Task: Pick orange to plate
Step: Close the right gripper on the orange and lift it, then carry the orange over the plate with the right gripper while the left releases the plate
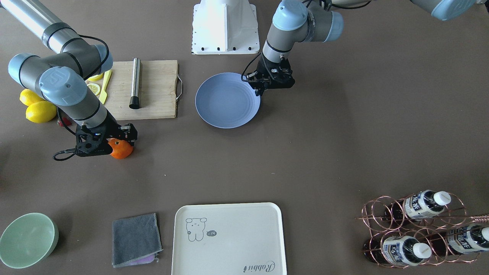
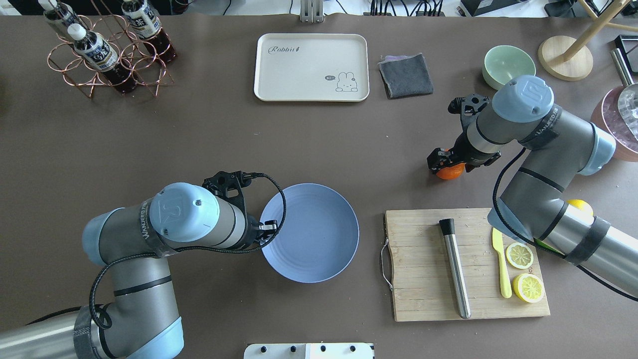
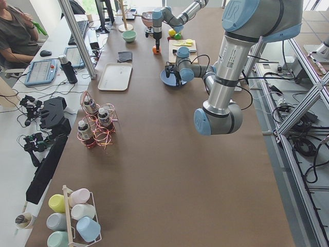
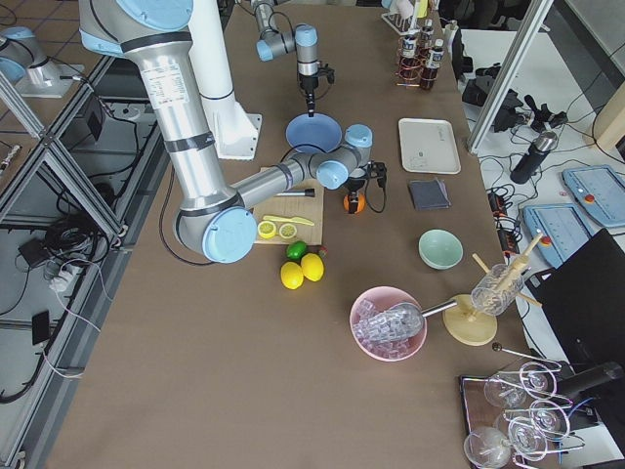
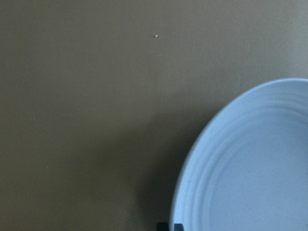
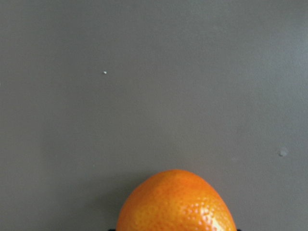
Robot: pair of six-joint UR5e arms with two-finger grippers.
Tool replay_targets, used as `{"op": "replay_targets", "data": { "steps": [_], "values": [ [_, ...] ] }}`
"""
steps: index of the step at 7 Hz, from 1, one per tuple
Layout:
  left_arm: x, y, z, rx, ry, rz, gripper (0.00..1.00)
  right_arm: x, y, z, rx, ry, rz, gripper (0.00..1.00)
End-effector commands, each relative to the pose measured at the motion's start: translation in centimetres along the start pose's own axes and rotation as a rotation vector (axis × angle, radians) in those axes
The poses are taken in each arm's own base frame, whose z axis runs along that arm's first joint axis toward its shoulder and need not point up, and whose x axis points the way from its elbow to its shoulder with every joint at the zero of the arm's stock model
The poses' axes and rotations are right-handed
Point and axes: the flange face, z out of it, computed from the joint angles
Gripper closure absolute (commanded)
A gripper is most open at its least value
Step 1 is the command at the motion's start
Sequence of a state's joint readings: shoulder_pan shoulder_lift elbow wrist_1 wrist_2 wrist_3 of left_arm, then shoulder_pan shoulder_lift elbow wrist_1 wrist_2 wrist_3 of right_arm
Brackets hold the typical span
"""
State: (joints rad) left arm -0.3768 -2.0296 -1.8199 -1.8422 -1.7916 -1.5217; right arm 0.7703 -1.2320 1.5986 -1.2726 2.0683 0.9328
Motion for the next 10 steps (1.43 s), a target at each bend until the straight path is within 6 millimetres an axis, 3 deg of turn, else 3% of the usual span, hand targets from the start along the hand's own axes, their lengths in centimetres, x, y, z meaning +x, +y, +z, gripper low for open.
{"op": "replay_targets", "data": {
  "steps": [1,2,3,5,6,7,10],
  "values": [
    [-0.2,0.4,-3.6,0.002,0.057,0.01,0.03,-2.4,-0.9,-3.4,0.039,-0.048,0.015,1.0],
    [-1.2,0.3,-7.1,-0.003,0.101,0.012,0.03,-5.9,-0.4,-5.8,0.06,-0.104,0.079,1.0],
    [-1.6,-1.0,-8.8,0.017,0.116,-0.002,0.03,-11.9,2.8,-7.2,0.054,-0.161,0.146,1.0],
    [-4.6,-5.3,-9.2,0.082,0.072,-0.038,0.03,-24.8,10.5,-6.1,0.081,-0.164,0.197,1.0],
    [-5.5,-5.5,-8.7,0.082,0.054,0.002,0.03,-29.5,13.2,-6.0,0.055,-0.144,0.195,1.0],
    [-5.7,-5.7,-8.7,0.085,0.049,0.042,0.03,-32.2,16.0,-5.0,0.053,-0.129,0.189,1.0],
    [-5.5,-5.6,-8.7,0.075,0.055,0.081,0.03,-32.9,16.6,-1.1,0.044,-0.069,0.171,1.0]
  ]
}}
